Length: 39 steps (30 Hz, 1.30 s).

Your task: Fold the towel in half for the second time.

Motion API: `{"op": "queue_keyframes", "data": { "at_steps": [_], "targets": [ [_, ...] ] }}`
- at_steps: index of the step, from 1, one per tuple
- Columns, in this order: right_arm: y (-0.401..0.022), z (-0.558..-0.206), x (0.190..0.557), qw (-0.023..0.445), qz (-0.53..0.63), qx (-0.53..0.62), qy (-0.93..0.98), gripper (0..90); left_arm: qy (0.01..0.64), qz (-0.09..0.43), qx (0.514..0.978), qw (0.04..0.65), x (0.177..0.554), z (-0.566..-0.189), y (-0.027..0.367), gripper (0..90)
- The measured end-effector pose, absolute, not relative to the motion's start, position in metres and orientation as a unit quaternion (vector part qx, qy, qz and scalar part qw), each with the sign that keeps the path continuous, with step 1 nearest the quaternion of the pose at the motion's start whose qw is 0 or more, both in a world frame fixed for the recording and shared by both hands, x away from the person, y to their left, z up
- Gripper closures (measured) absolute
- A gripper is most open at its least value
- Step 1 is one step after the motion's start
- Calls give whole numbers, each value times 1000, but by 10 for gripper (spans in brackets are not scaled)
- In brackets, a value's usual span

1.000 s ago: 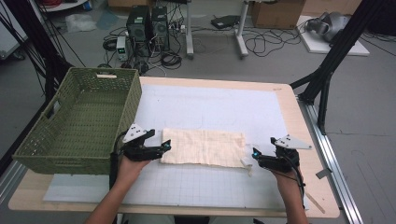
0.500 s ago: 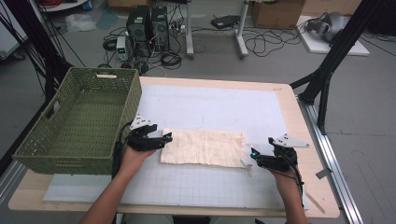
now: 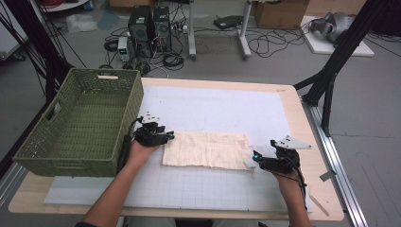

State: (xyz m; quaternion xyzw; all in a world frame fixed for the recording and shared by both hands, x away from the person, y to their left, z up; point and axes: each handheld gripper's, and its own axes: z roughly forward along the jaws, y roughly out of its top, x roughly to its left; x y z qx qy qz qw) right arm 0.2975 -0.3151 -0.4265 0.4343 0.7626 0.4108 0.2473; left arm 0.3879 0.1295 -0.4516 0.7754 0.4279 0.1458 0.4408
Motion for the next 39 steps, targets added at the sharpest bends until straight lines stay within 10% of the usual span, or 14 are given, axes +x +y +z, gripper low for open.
{"op": "queue_keyframes", "data": {
  "at_steps": [7,30,39],
  "targets": [
    [-311,-428,299,243,409,429,768,177,402,153,795,428,385,-451,124,831],
    [-293,-420,359,175,418,403,795,162,429,131,764,463,385,-447,133,845],
    [-291,-421,393,151,394,406,810,290,431,129,764,463,385,-446,133,845]
  ]
}}
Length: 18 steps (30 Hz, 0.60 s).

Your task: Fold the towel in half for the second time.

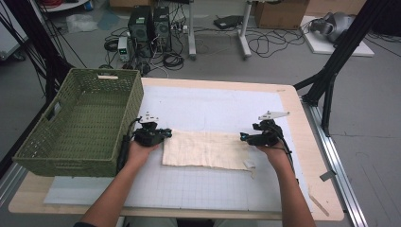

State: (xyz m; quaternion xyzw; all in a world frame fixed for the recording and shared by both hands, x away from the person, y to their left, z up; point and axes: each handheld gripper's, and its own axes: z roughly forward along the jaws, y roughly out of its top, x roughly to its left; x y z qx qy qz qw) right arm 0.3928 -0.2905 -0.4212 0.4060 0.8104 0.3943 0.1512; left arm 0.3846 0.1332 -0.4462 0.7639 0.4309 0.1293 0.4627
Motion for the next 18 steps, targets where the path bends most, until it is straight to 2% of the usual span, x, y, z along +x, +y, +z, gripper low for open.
{"op": "queue_keyframes", "data": {
  "at_steps": [3,9,10,12,15,18],
  "targets": [
    [-288,-422,400,145,393,398,816,362,433,130,763,462,385,-447,133,845],
    [-275,-438,408,103,353,374,851,504,433,129,764,461,385,-447,133,845],
    [-273,-439,408,105,350,368,855,528,433,129,764,461,385,-447,133,845],
    [-273,-438,408,105,347,362,859,671,431,129,768,457,385,-447,133,845],
    [-270,-436,406,109,339,351,866,830,434,129,767,454,385,-448,133,847],
    [-267,-432,403,143,329,343,868,861,430,140,762,464,384,-445,133,849]
  ]
}}
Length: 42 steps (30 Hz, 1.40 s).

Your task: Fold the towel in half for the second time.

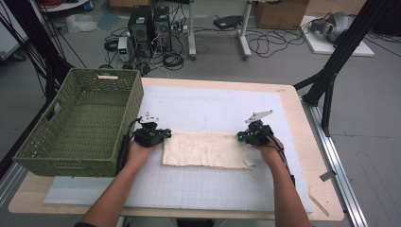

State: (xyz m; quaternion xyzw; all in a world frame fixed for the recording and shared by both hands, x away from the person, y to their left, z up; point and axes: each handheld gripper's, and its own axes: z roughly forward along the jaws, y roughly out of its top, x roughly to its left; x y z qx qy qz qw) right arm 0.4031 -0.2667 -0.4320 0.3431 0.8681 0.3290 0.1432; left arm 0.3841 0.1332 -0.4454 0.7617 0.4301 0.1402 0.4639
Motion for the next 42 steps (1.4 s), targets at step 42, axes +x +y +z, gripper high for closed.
{"op": "queue_keyframes", "data": {
  "at_steps": [42],
  "targets": [
    [-282,-432,303,214,407,272,846,860,375,151,765,502,303,-448,143,816]
  ]
}}
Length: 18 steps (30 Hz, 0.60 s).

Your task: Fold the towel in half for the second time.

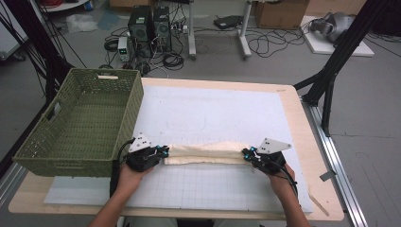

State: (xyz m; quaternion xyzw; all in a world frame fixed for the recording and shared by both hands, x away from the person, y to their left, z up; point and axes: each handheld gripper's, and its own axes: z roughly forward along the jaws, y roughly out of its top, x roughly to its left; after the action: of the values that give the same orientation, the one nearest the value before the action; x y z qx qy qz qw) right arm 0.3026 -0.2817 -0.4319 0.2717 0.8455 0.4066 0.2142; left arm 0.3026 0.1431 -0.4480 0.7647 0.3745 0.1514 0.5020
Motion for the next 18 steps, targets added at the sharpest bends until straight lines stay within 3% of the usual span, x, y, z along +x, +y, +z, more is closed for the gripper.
{"op": "queue_keyframes", "data": {
  "at_steps": [2,4,7,12,18],
  "targets": [
    [-282,-432,299,215,401,269,849,858,385,145,762,501,301,-446,145,730],
    [-282,-433,297,214,400,266,851,855,405,132,745,513,299,-440,148,563],
    [-281,-433,295,216,395,261,854,855,396,149,736,528,295,-427,147,472],
    [-279,-434,292,216,389,256,858,855,381,168,727,546,294,-411,141,447],
    [-278,-435,292,215,386,255,860,855,398,152,715,555,311,-401,131,461]
  ]
}}
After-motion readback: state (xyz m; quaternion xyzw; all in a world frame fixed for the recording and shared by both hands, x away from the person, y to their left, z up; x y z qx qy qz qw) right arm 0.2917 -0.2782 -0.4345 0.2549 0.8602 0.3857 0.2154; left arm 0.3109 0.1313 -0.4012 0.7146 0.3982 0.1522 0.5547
